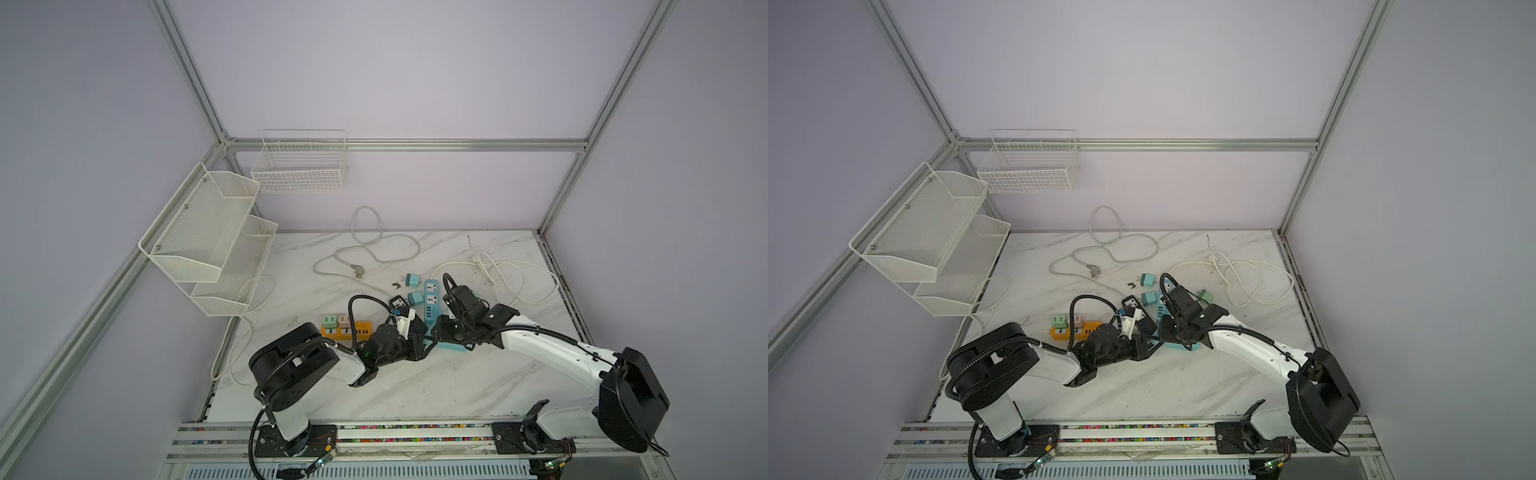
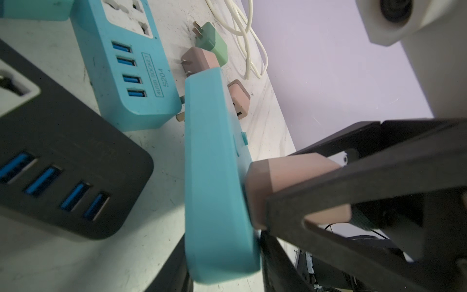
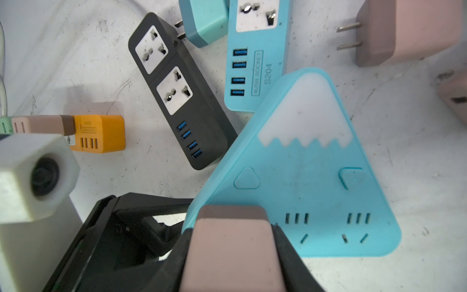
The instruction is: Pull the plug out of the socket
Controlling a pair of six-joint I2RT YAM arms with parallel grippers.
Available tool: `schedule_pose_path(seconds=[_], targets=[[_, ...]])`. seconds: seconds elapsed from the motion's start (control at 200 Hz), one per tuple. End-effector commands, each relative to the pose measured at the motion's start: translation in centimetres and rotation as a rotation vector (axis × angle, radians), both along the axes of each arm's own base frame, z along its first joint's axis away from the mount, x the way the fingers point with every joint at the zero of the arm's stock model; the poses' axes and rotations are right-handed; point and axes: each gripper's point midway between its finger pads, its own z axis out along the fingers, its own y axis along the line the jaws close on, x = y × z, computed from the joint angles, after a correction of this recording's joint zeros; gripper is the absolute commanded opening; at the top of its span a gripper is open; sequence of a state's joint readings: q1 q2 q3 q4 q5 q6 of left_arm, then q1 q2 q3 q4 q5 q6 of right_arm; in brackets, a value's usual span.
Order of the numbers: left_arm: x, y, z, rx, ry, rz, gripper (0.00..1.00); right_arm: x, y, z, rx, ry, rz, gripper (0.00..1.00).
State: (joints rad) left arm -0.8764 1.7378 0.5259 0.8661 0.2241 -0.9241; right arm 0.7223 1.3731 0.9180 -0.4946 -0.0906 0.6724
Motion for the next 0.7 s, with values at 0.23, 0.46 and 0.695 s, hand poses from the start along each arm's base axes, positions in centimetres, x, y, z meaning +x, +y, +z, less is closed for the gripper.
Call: schedule_pose_path(seconds=[0.23, 0.46, 0.695], targets=[[0.5, -0.1, 2.1, -0.059, -0.058, 0.005, 0.28, 0.4, -0.3, 0.6, 0.011, -0.027, -0.017, 0.24], [0.4, -0.2, 1.9, -0.051, -0.044, -0.002, 0.17, 1.1, -0.2, 1.1, -0.009, -0.05, -0.021, 0.23], [0.0, 0.0, 1.4, -0.036, 0.012, -0.002, 0.04, 1.2, -2.0, 0.8, -0.025, -0.045, -0.055, 0.24]])
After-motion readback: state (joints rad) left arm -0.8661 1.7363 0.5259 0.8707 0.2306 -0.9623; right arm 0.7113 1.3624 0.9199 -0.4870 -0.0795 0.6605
